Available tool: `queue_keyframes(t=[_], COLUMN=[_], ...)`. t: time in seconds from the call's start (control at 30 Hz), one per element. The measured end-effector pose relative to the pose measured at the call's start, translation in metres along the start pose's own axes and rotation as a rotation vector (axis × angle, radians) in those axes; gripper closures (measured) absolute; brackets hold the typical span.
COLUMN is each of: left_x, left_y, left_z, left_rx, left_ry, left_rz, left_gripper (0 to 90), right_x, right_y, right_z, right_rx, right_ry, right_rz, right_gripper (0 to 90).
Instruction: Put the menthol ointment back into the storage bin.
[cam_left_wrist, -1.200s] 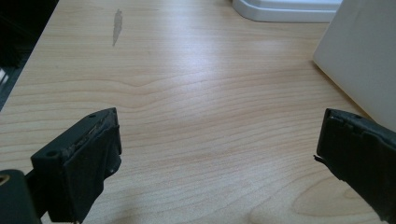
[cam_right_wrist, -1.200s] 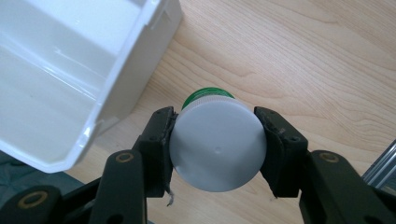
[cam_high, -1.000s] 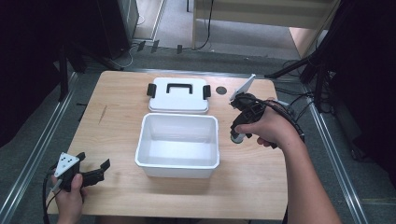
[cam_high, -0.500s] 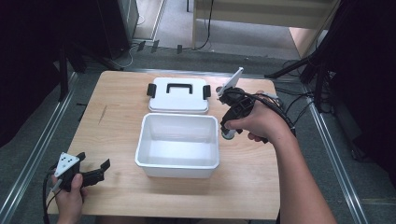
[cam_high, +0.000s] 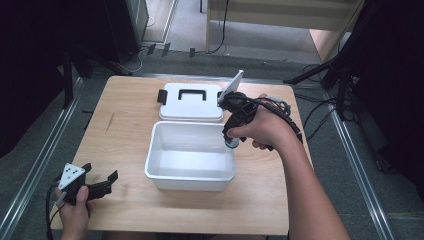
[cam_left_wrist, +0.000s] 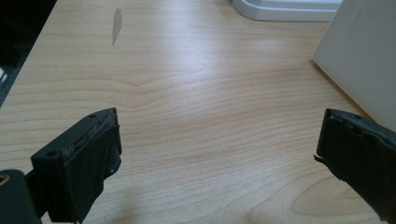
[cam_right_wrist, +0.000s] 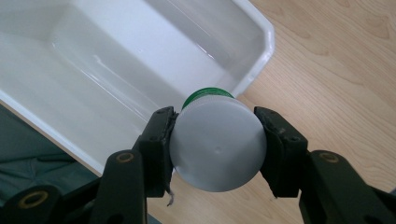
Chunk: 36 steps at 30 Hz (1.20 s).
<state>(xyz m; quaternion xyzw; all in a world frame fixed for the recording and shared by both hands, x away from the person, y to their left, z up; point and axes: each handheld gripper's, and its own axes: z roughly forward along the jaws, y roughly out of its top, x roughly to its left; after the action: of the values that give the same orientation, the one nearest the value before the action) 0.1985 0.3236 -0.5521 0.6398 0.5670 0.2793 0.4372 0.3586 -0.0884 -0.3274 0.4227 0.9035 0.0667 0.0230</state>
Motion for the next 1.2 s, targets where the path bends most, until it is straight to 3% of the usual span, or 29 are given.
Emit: queue_keyframes(t=[0.4,1.2], left_x=[0.0,0.0], left_y=[0.0,0.0], left_z=[0.0,0.0], left_rx=[0.004,0.004], left_ry=[0.001,0.002], left_rz=[-0.004,-0.003], left_gripper=[0.6,0.6], right_x=[0.02,0.026], right_y=[0.015,0.014], right_z=[0.015,0.07], right_rx=[0.009,0.048], right_ry=[0.024,0.058], right_rz=[-0.053,-0.086], right_gripper=[51.9,51.9])
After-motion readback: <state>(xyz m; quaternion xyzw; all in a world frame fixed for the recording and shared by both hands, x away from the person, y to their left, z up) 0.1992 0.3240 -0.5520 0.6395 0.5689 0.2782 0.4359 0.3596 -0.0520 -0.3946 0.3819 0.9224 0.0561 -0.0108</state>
